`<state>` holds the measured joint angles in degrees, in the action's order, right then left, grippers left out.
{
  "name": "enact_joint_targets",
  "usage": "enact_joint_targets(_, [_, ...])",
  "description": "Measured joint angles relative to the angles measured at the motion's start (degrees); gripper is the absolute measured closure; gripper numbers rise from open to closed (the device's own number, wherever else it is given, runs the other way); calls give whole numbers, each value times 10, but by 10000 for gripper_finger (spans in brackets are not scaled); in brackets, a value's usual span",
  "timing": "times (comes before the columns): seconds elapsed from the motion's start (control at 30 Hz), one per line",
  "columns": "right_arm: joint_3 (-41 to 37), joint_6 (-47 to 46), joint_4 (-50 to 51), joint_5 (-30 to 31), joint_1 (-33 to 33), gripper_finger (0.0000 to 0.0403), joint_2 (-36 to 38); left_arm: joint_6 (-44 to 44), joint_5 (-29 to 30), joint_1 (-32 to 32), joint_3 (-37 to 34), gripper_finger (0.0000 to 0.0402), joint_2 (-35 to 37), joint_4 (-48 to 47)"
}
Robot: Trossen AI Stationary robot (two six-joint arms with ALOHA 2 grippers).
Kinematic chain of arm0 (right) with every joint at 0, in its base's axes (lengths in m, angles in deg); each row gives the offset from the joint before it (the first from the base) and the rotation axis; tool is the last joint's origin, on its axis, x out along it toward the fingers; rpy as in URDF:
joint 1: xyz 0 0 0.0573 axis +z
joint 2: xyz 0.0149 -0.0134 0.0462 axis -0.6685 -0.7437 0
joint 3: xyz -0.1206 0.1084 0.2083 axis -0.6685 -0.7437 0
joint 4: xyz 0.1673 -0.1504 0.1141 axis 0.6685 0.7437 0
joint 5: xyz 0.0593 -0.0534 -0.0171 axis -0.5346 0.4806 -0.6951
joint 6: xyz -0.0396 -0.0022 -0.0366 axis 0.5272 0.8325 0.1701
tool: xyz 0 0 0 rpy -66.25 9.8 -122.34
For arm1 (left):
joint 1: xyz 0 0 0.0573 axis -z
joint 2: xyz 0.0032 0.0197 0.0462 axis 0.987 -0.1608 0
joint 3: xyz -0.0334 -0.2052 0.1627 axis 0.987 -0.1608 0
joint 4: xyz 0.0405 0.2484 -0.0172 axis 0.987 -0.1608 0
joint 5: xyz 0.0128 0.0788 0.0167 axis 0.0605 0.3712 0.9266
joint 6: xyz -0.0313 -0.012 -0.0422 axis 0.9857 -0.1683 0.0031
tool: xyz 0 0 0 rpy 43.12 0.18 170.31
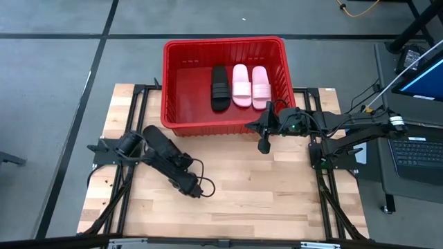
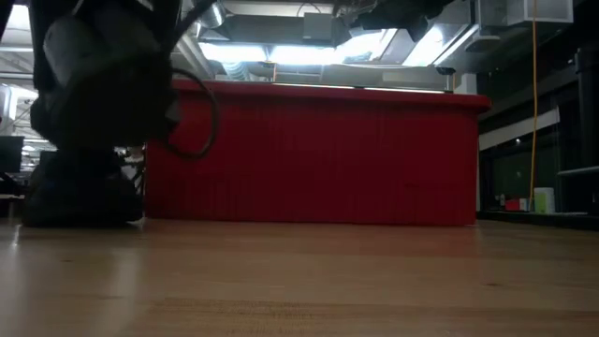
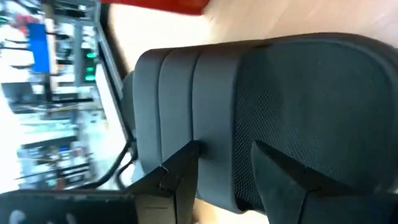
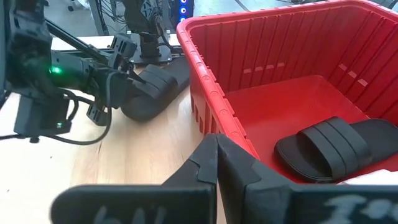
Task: Pick and place slides into bin
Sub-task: Put the black slipper into the red bin
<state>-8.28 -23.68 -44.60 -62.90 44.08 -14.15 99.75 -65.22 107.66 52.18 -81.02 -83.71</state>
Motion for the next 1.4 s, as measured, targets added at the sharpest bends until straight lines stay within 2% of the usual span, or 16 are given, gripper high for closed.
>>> enact_joint_targets(0.3, [0, -2, 0, 0, 0, 396, 0, 31, -11, -1, 0, 258, -21, -20])
enact_joint_targets(0.83, [0, -4, 0, 0, 0, 396, 0, 11, -4, 1, 0, 258, -21, -19])
enact_joint_targets(1.23, [0, -4, -1, 0, 0, 396, 0, -5, -19, 5, 1, 258, -16, -18])
enact_joint_targets(1.4, [0, -4, -1, 0, 0, 396, 0, -5, -5, 5, 1, 258, -16, -18])
